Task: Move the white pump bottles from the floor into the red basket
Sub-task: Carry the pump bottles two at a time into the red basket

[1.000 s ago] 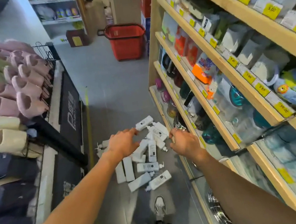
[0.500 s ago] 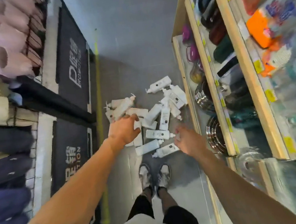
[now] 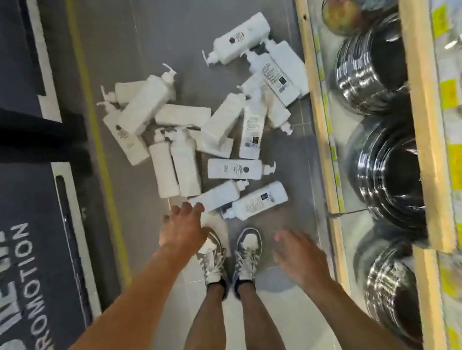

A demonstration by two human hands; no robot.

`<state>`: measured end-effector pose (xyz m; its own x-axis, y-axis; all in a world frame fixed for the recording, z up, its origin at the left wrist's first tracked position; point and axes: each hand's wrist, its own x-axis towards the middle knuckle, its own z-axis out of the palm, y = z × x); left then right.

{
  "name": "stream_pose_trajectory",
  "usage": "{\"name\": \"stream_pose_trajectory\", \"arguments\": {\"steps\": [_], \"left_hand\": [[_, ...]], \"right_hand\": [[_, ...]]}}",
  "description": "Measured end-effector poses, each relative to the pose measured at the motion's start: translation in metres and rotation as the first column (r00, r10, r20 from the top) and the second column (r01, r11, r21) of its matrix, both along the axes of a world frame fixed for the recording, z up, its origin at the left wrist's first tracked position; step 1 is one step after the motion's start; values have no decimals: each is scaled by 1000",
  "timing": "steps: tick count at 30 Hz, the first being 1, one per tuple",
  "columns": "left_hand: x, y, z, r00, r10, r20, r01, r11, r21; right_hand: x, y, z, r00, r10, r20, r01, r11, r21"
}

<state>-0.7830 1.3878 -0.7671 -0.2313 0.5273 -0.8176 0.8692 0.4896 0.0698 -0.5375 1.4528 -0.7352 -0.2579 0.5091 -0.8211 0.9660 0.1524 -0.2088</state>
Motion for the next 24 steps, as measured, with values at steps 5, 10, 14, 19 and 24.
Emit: {"name": "stream_pose_trajectory", "arguments": {"steps": [5,10,14,19,24], "left_hand": [[9,-9,-121,1000,-29,10,29,998,-54],[13,-7,-241,997,-83,-7,83,996,20],[24,-4,-314,996,-89,9,87,985,146],[33,-4,-363,997,-67,-42,75,967,245],[29,11,-337,989,-141,-39,146,967,209]], "right_hand": [[4,-2,-117,989,141,41,-139,989,-44],[-3,14,-234,964,267,6,-267,963,24],[-11,23,-316,915,404,-12,-403,913,66],[-8,15,-387,781,624,-4,-609,764,213],[-8,20,-376,710,703,-45,-642,673,368]]}}
